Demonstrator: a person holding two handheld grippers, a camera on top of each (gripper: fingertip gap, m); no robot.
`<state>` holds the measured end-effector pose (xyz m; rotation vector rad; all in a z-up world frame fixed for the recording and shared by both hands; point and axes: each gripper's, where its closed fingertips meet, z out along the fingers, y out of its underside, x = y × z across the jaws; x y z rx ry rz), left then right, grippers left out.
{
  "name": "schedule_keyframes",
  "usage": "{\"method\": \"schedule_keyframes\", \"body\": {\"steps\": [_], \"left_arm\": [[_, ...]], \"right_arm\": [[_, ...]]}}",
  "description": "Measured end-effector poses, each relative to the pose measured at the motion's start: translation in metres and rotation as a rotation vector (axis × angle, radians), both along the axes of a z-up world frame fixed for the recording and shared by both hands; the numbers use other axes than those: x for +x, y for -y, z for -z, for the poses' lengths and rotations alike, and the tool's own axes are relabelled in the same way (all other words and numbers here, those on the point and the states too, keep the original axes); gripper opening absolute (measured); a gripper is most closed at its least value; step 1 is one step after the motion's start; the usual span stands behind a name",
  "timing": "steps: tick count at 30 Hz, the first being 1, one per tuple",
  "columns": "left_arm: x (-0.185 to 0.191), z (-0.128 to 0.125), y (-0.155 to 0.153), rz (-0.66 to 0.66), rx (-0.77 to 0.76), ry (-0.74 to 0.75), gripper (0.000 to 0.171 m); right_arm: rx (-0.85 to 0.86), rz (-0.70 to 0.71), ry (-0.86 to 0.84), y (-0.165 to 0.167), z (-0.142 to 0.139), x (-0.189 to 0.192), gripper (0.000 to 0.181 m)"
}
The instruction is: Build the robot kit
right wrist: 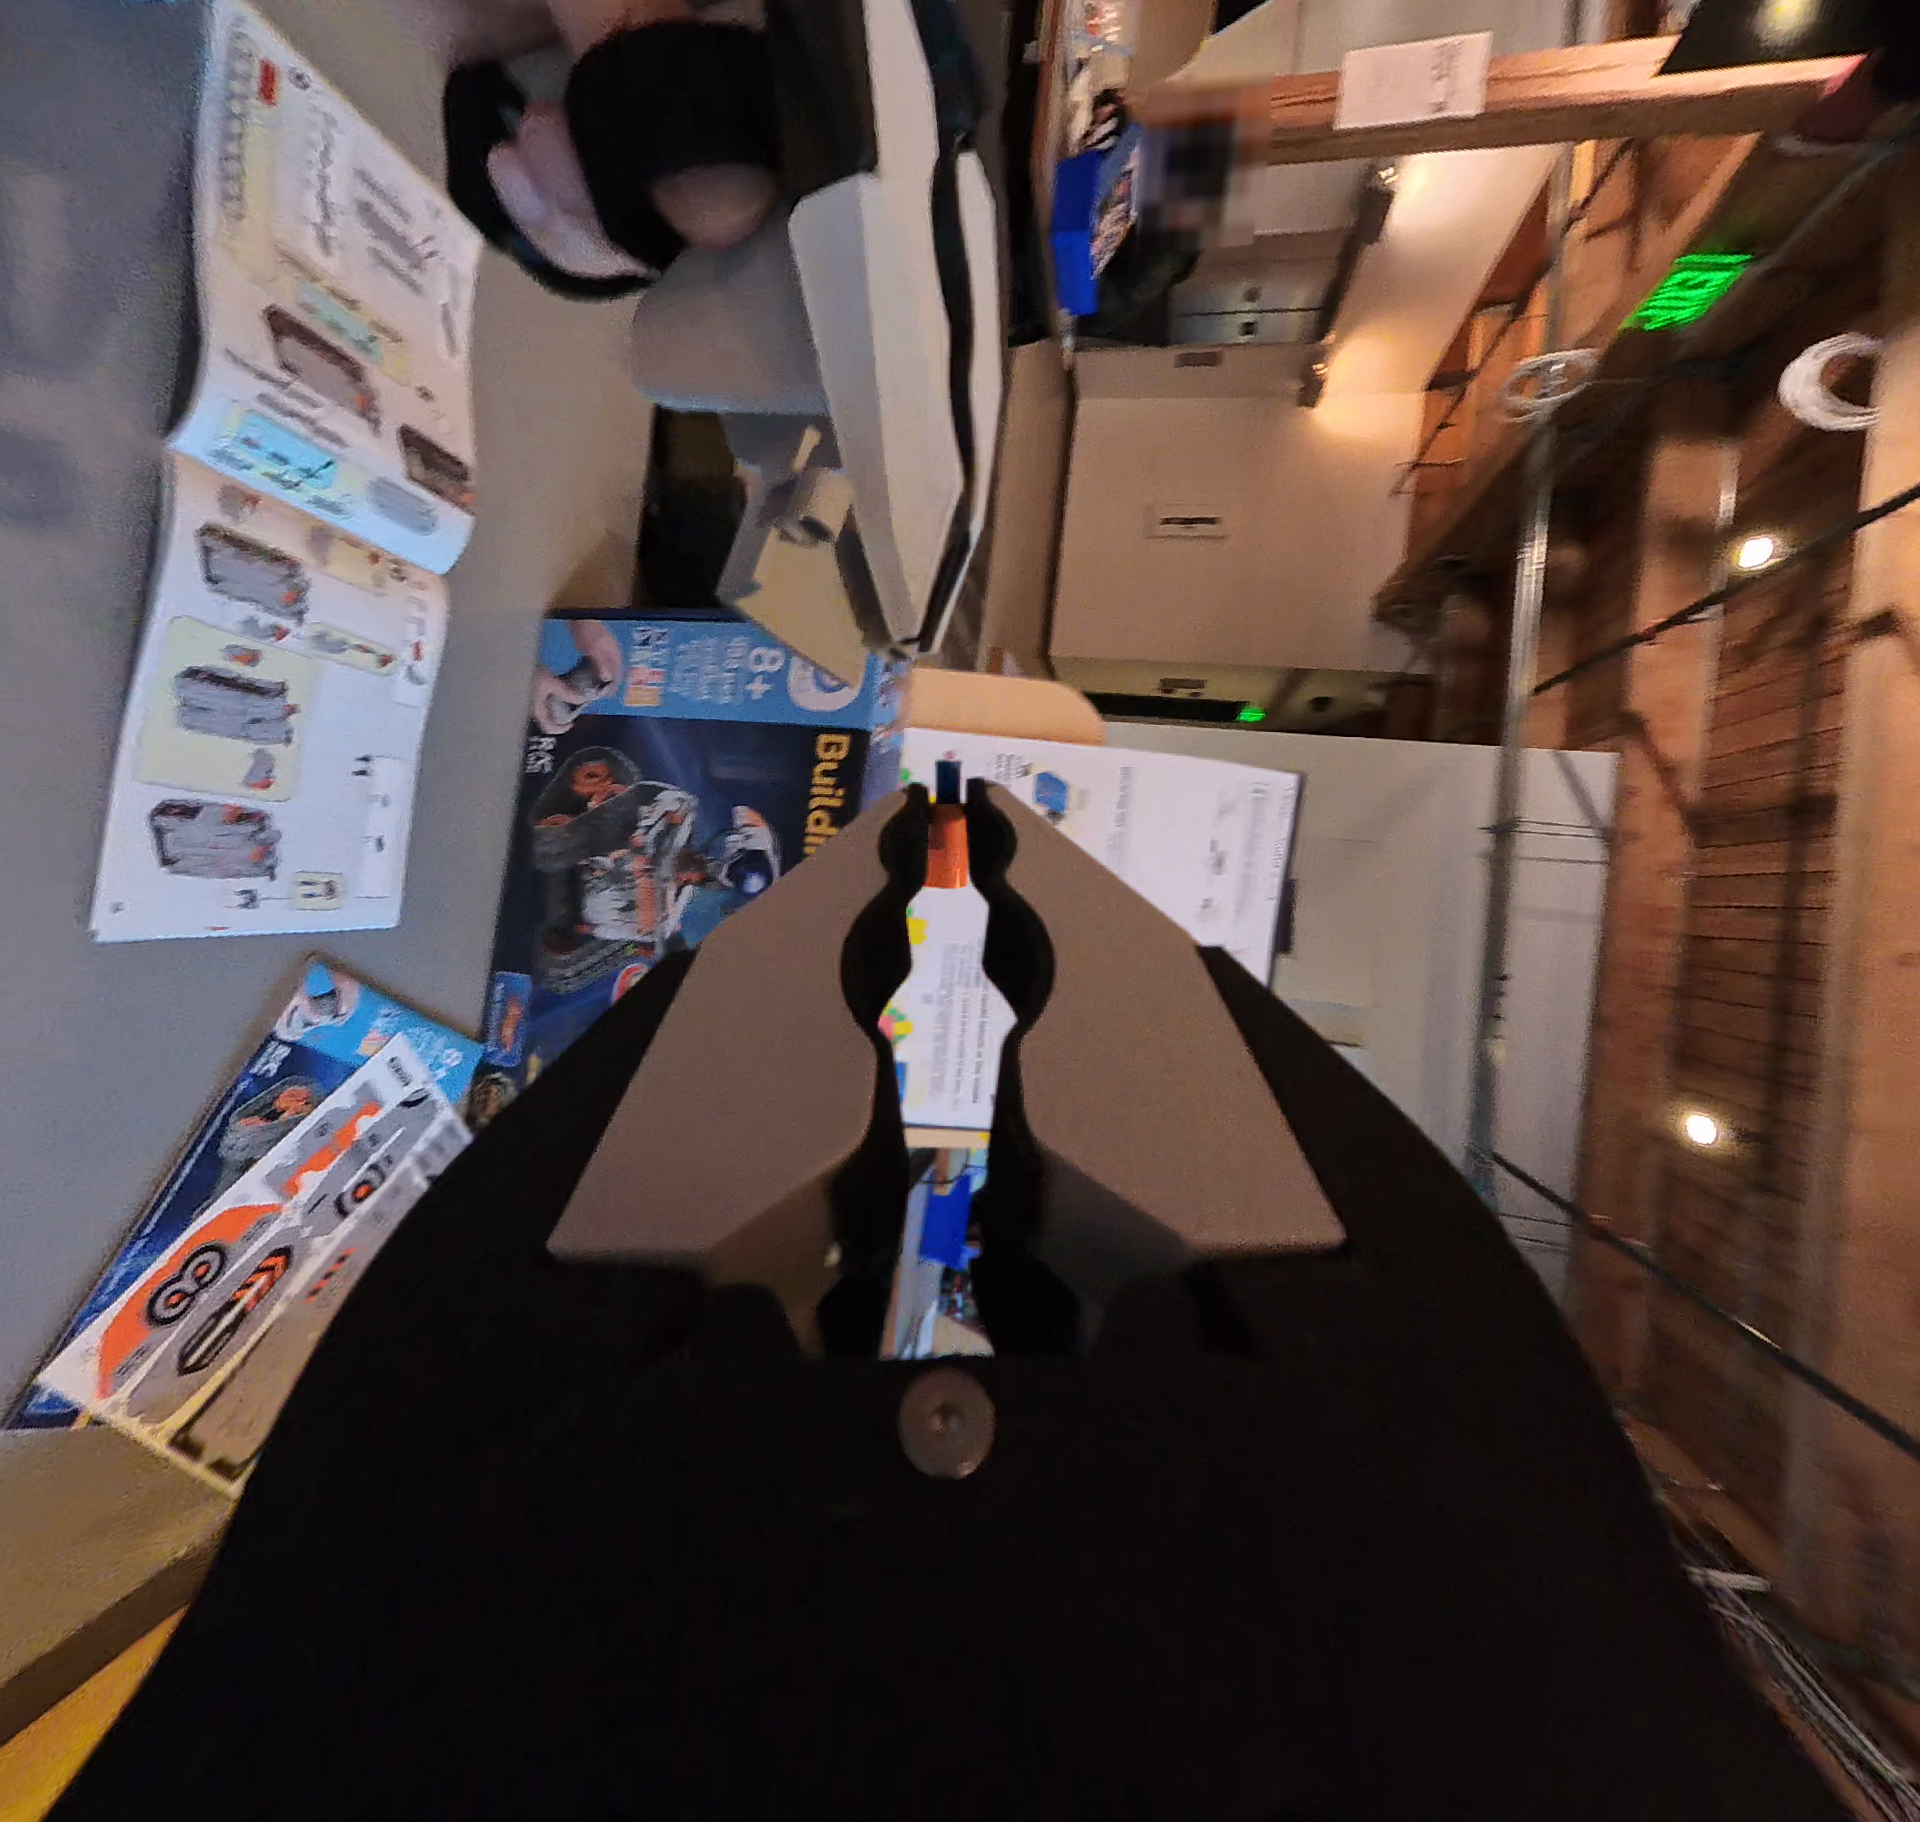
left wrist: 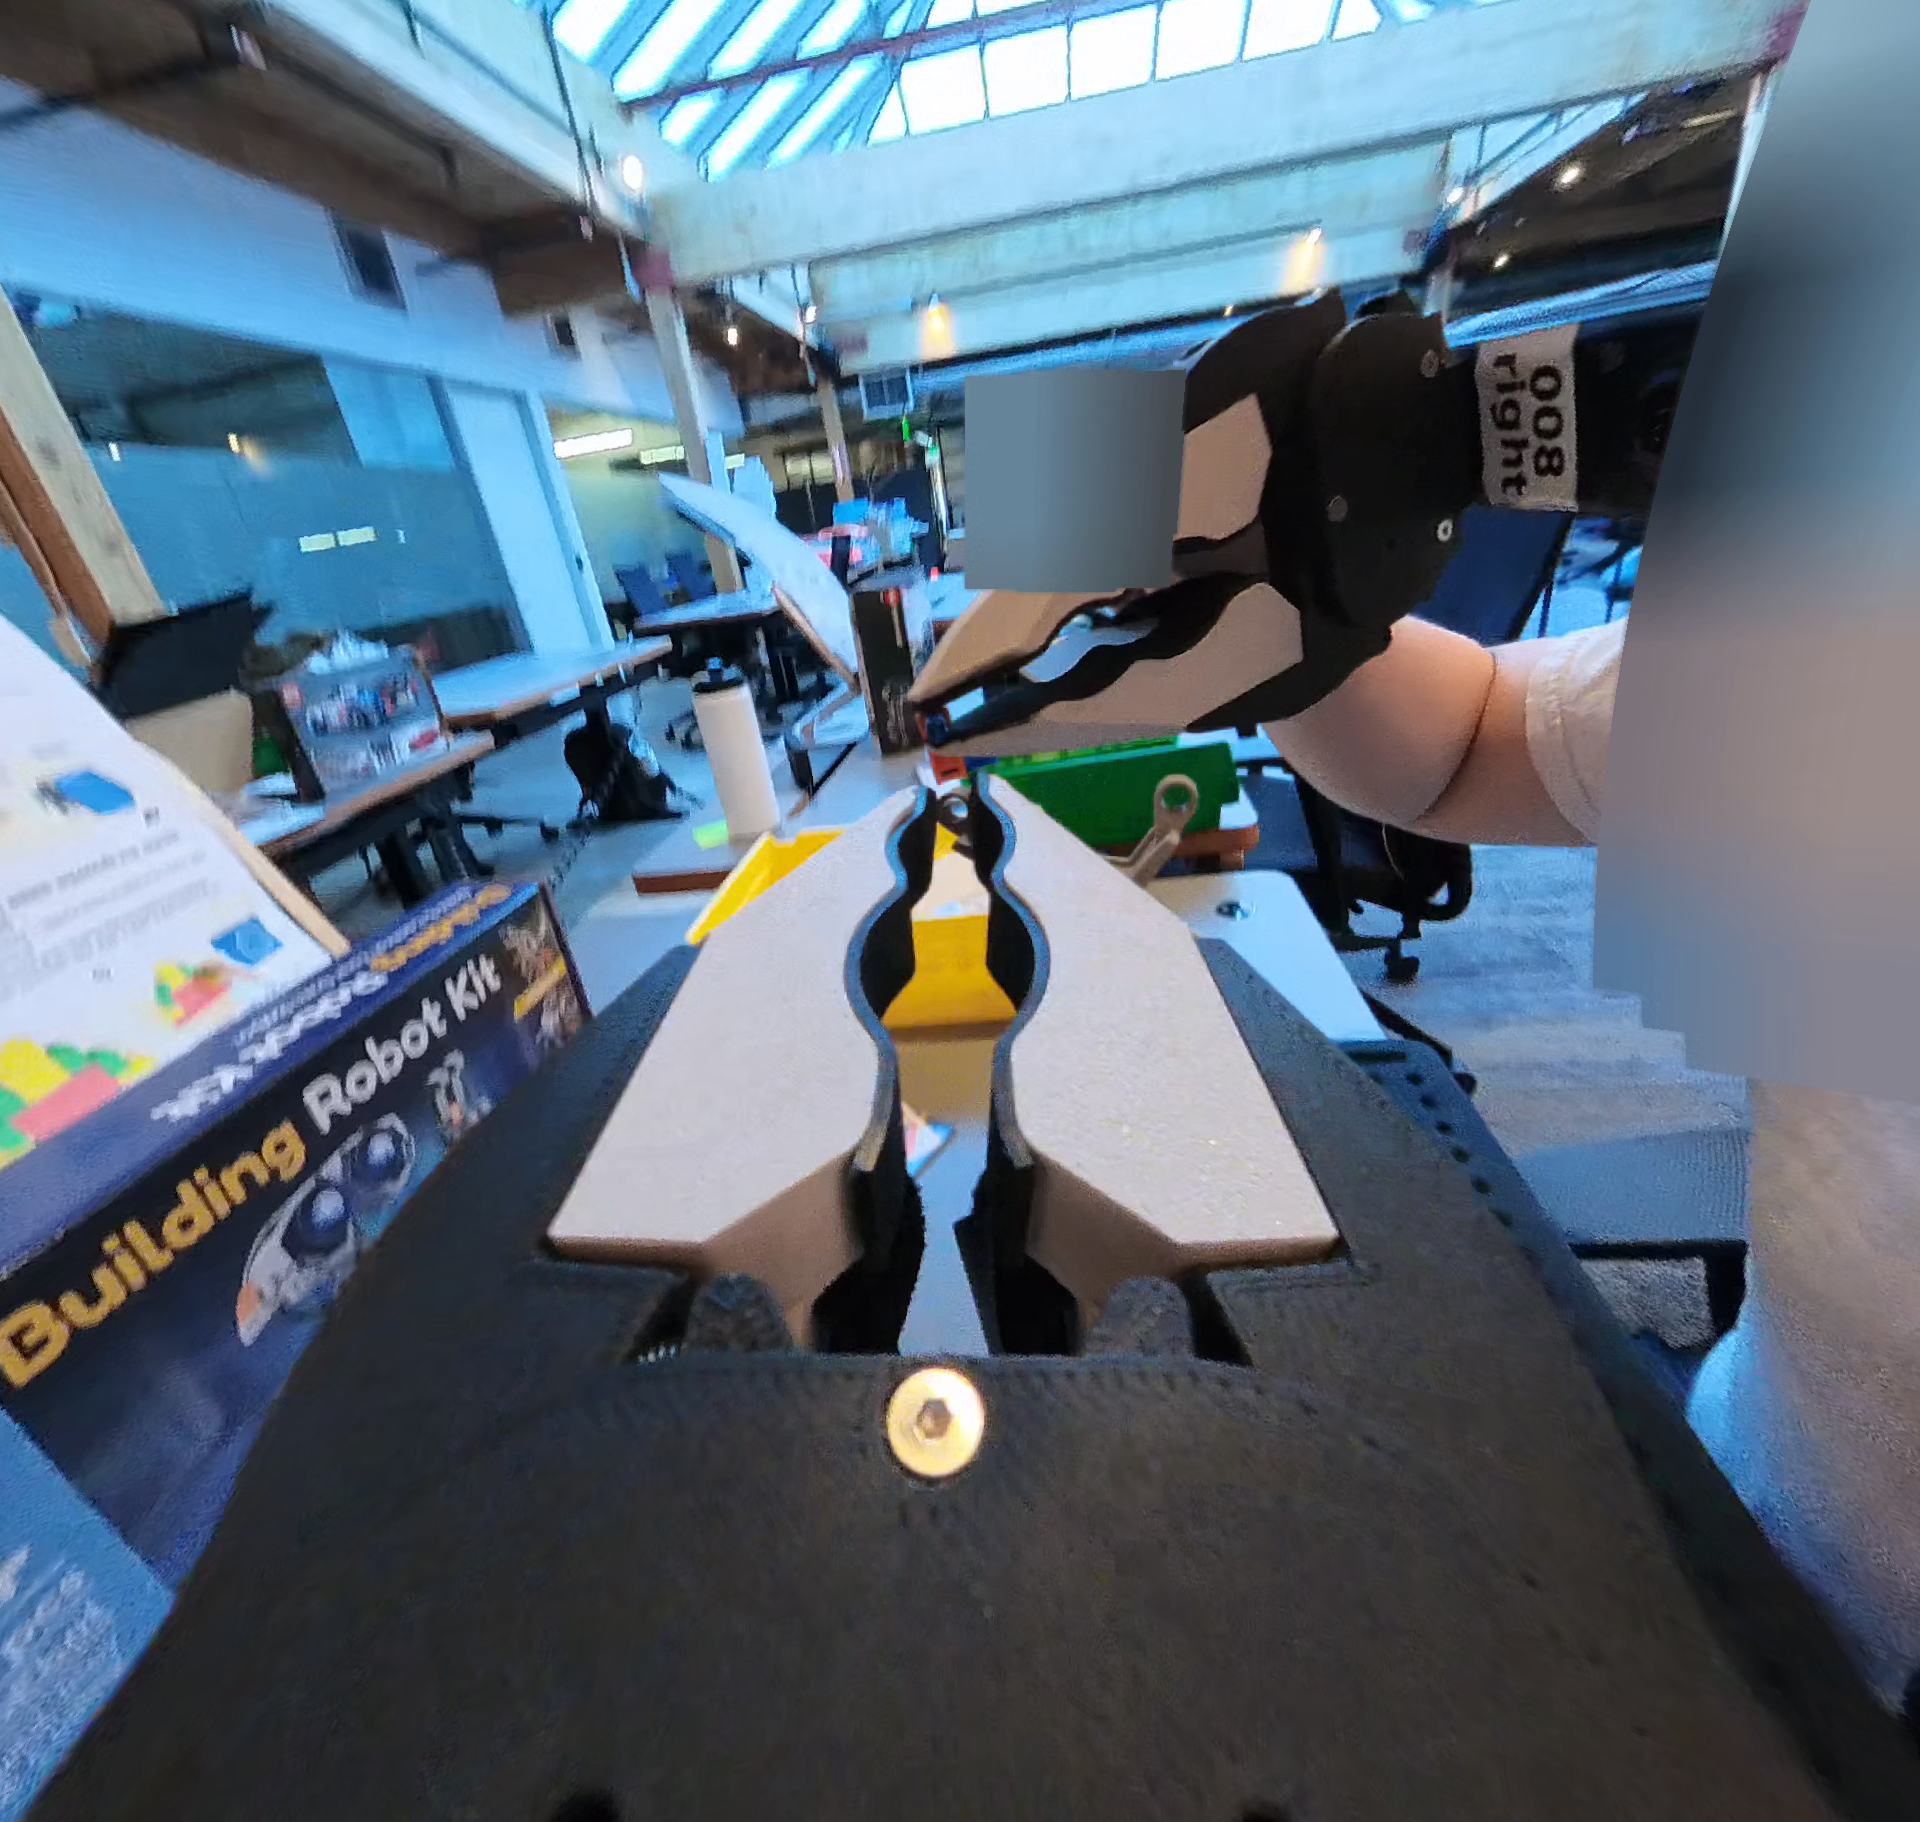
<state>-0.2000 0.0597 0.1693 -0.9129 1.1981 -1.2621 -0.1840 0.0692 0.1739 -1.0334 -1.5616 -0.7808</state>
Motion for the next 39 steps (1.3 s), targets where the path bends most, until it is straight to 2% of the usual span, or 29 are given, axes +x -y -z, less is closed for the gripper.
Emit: {"method": "schedule_keyframes", "body": {"steps": [5,12,18,24,33,39], "left_arm": [[-0.016,-0.022,0.016,0.029,0.046,0.109,0.005],[-0.027,-0.033,0.026,0.160,-0.045,0.171,0.004],[-0.021,-0.034,0.027,0.109,-0.014,0.177,0.004],[-0.022,-0.037,0.021,0.091,-0.079,0.165,0.004],[-0.023,-0.039,0.019,0.225,-0.265,0.175,0.004],[-0.021,-0.038,0.013,0.210,-0.308,0.168,0.004]], "right_arm": [[0.112,0.015,-0.054,0.020,-0.017,-0.016,0.006],[0.144,0.068,-0.143,0.031,-0.021,-0.027,0.006],[0.086,0.102,-0.239,0.030,-0.021,-0.031,0.006],[0.150,0.092,-0.217,0.027,-0.024,-0.035,0.006],[0.213,0.083,-0.192,0.022,-0.024,-0.036,0.006],[0.231,0.091,-0.200,0.020,-0.028,-0.034,0.006]]}}
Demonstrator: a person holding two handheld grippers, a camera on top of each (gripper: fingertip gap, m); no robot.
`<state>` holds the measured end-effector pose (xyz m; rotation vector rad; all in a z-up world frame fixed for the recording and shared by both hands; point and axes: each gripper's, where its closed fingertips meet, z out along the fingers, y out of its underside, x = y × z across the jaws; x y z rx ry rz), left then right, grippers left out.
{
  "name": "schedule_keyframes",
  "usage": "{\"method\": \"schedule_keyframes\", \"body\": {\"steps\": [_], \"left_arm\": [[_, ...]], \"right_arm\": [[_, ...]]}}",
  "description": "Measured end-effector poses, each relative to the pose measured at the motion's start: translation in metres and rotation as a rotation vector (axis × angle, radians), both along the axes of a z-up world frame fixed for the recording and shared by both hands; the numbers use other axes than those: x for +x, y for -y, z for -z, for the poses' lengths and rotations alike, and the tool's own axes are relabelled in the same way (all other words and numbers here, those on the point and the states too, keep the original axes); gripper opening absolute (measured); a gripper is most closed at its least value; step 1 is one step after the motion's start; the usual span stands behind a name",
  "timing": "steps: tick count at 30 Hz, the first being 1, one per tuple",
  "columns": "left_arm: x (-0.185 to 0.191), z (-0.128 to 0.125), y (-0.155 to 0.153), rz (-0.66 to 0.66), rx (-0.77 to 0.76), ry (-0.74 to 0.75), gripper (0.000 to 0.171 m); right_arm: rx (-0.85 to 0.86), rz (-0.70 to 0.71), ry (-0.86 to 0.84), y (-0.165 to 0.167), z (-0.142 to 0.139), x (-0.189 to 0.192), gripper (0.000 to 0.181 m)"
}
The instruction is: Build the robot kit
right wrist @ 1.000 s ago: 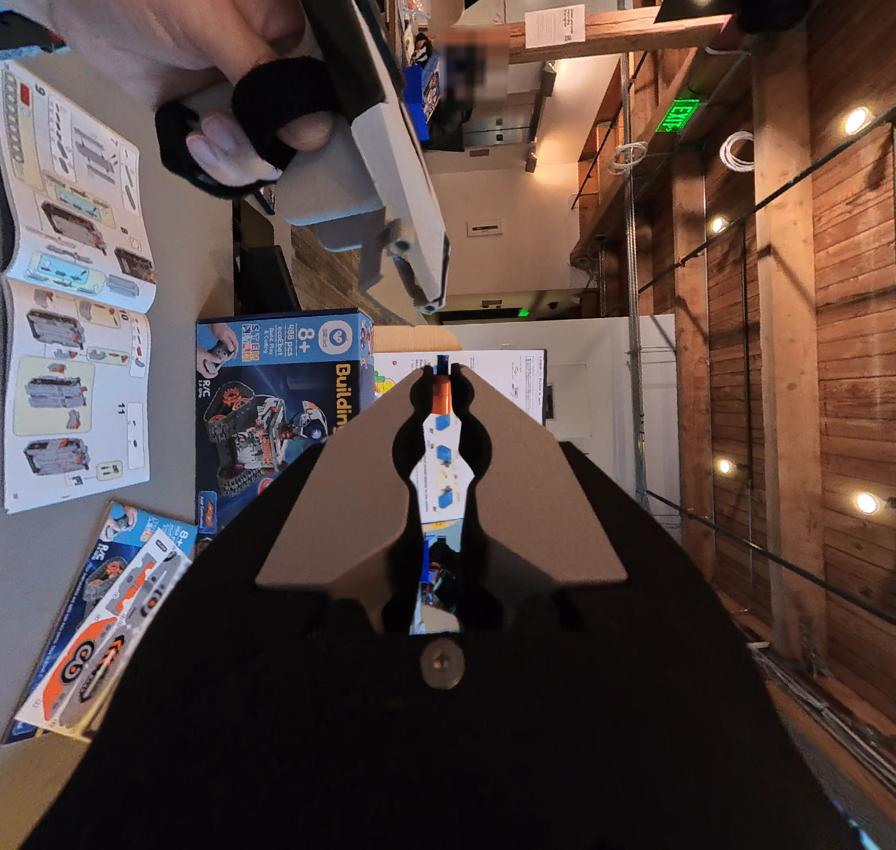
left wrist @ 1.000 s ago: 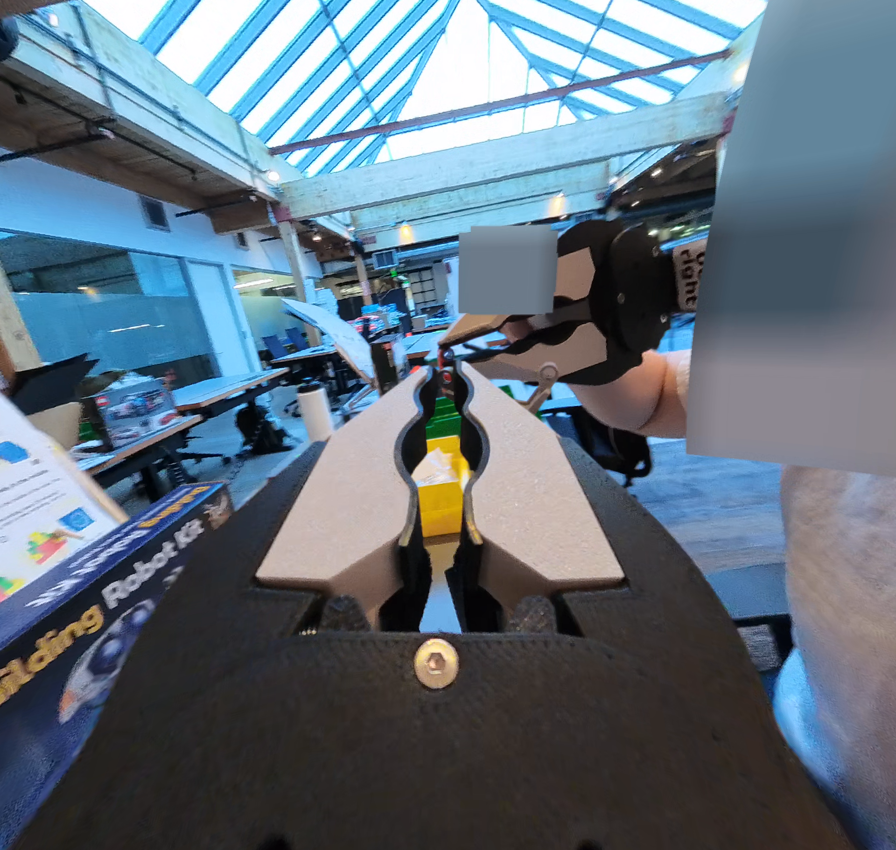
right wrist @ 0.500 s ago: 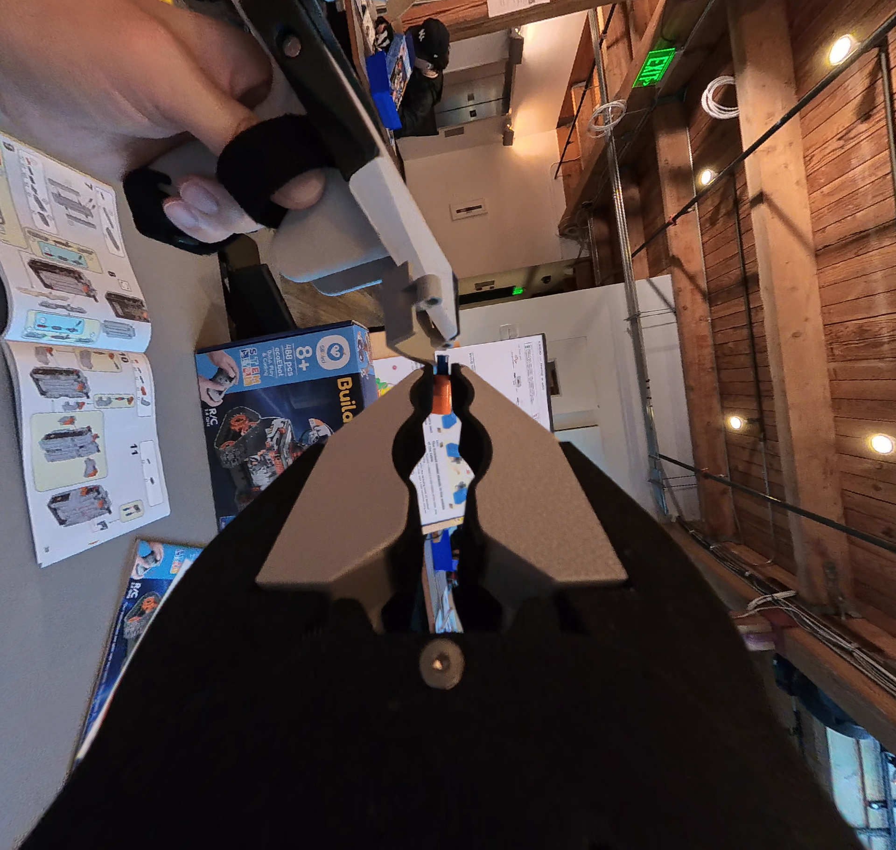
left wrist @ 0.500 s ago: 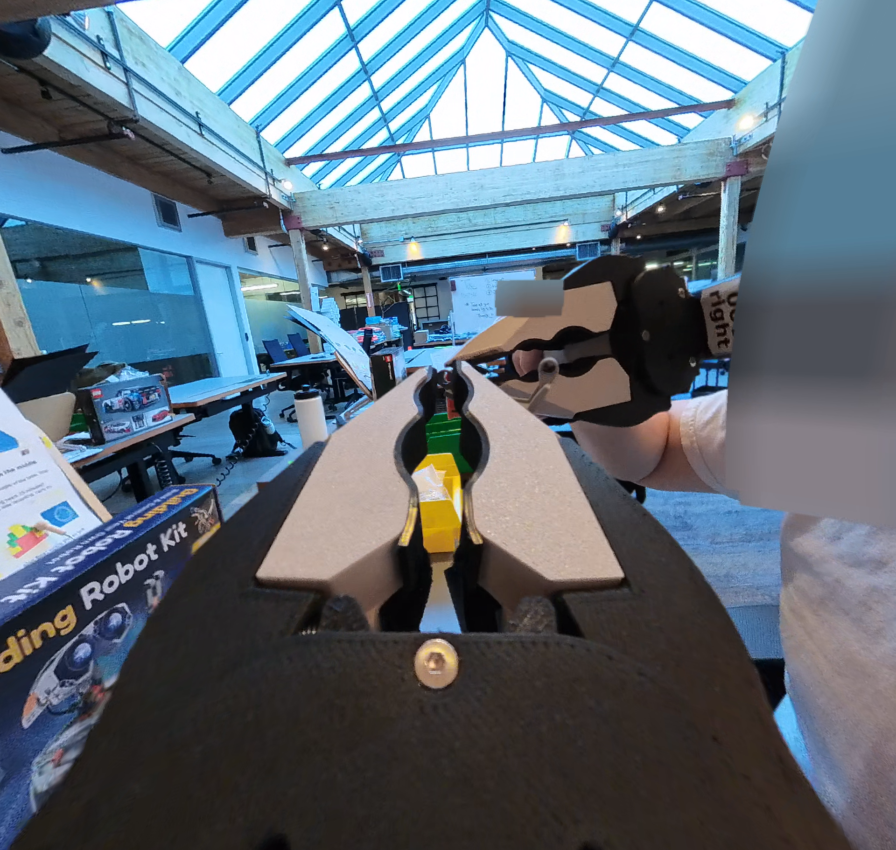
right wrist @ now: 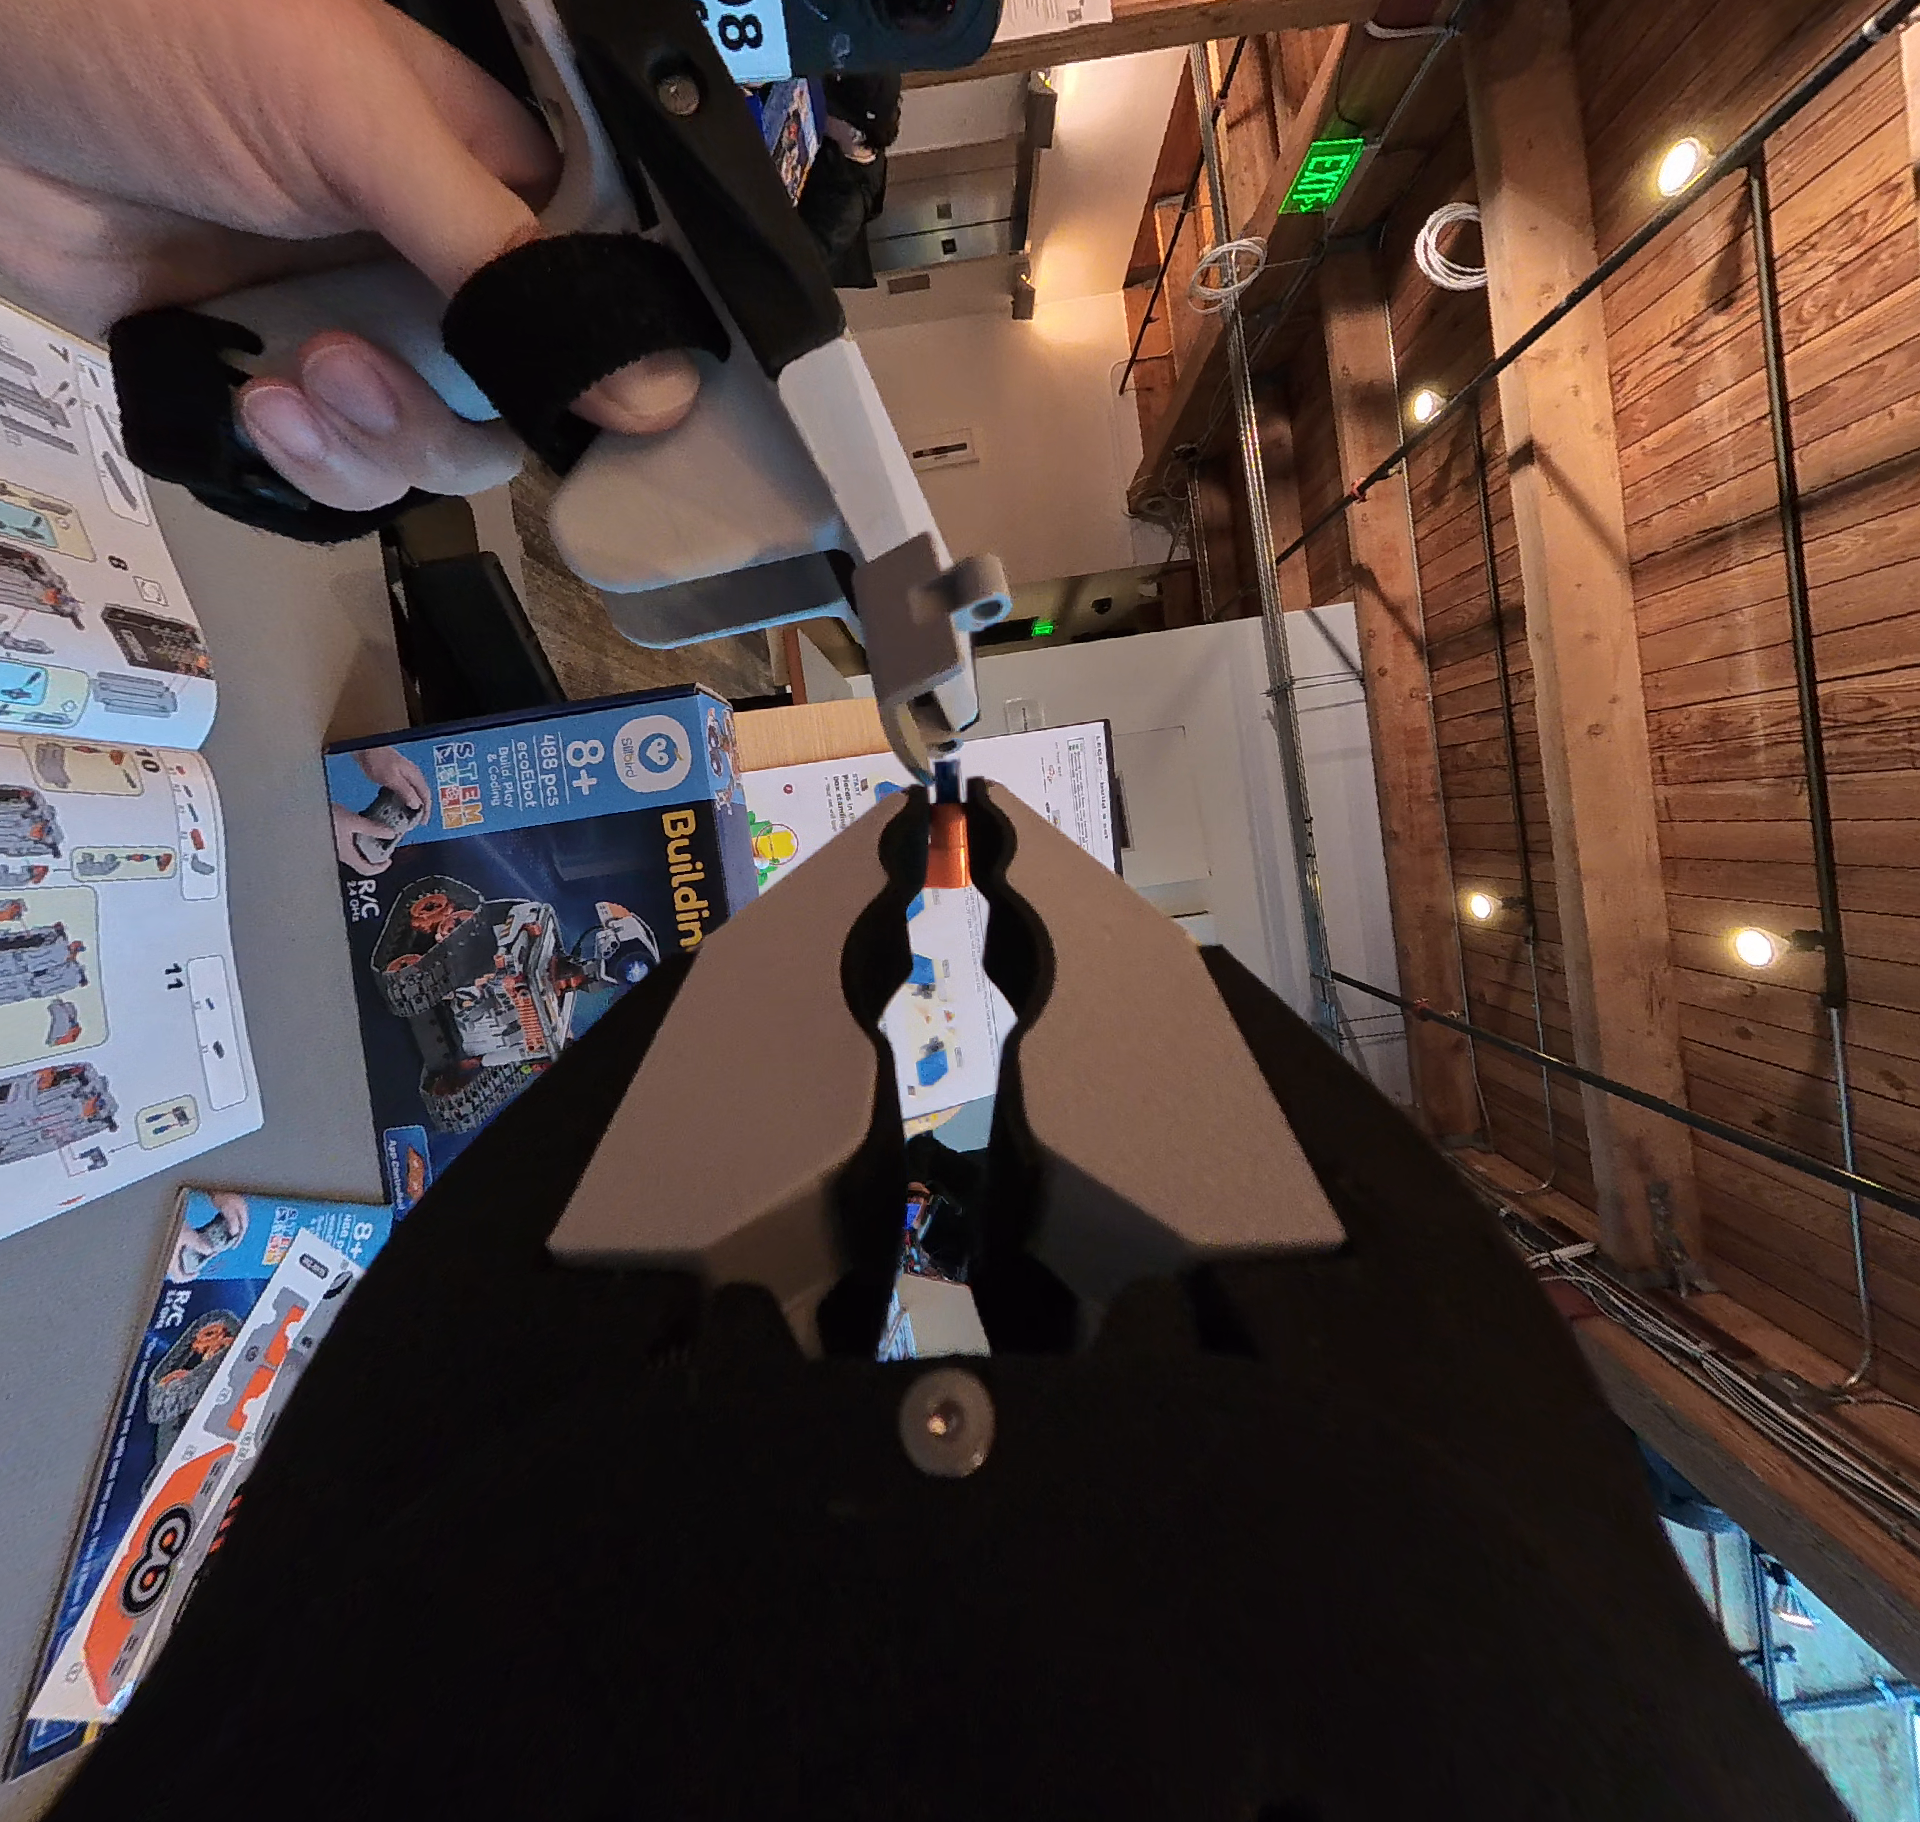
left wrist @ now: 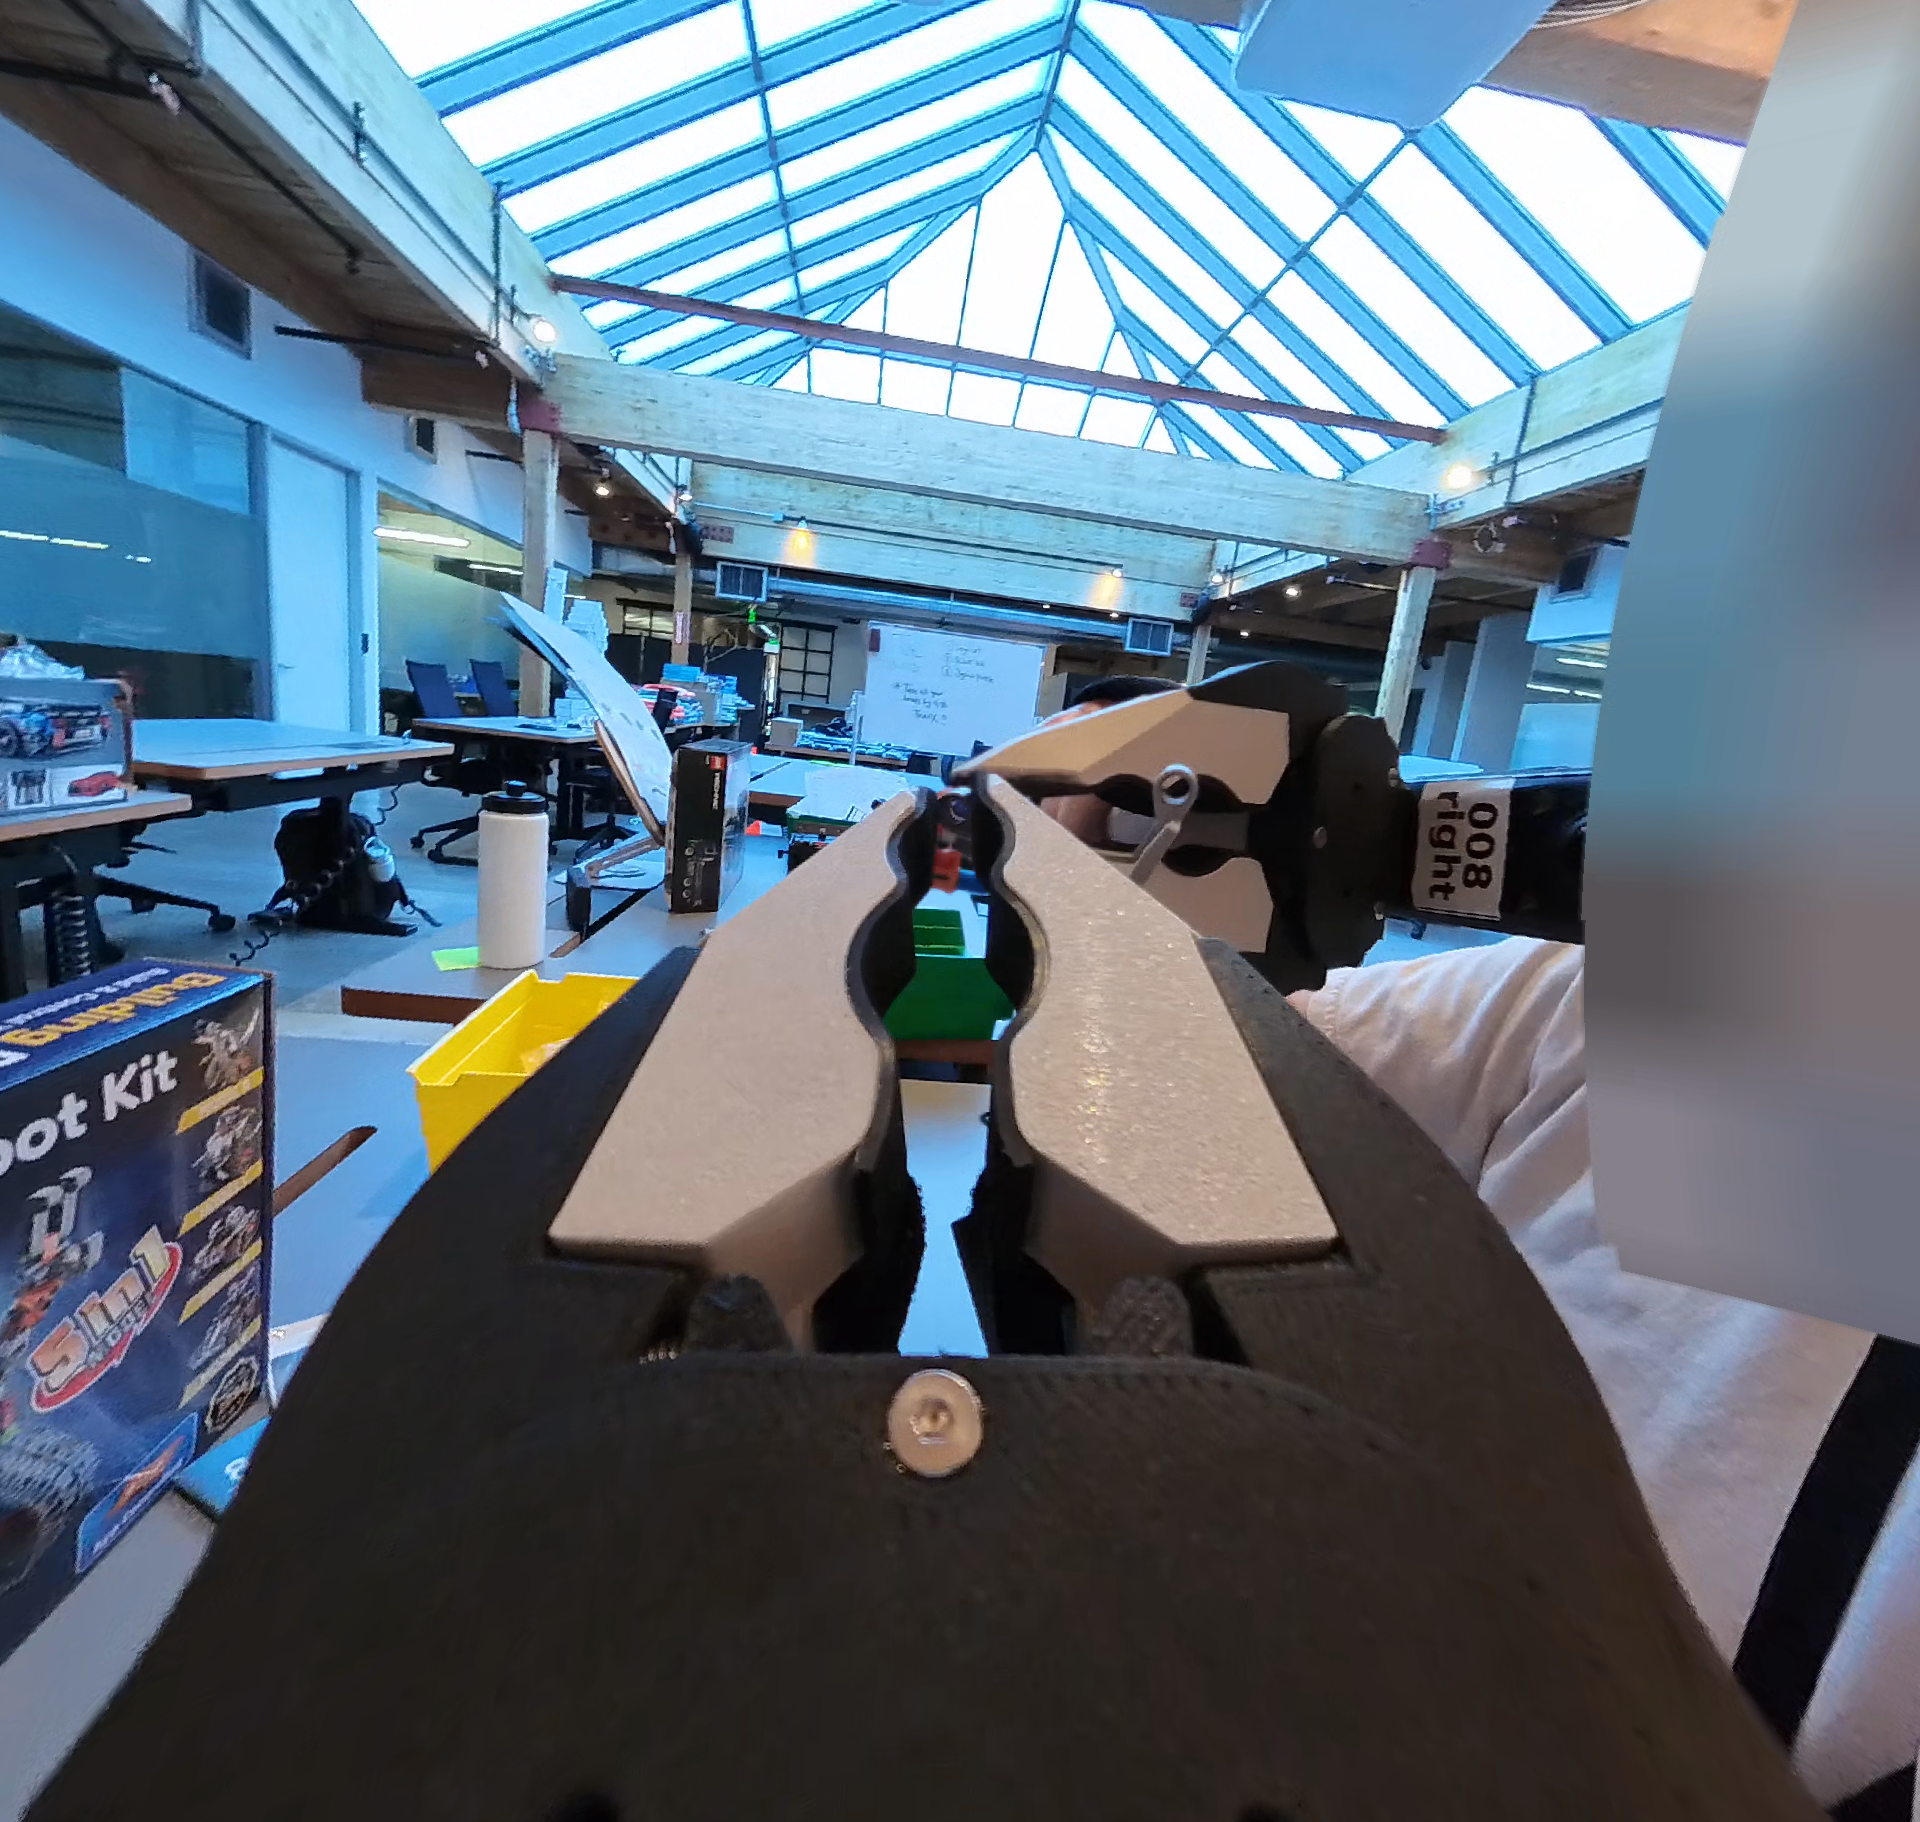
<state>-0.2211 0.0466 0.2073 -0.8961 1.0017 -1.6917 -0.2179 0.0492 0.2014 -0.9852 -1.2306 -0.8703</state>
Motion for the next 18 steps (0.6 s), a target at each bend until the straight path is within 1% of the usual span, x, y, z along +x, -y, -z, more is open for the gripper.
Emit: {"method": "schedule_keyframes", "body": {"steps": [7,14,18], "left_arm": [[0.0032,-0.0017,-0.0011,0.020,-0.069,0.005,0.004],[0.0067,0.0018,-0.0042,-0.002,-0.086,-0.024,0.004],[0.0066,0.0032,-0.0023,0.028,-0.125,-0.055,0.004]], "right_arm": [[0.030,0.012,0.014,-0.0011,-0.0019,0.0009,0.007],[0.010,0.046,0.032,-0.0058,0.0012,0.0047,0.007],[0.037,0.038,0.091,-0.0062,0.0015,0.0041,0.007]]}}
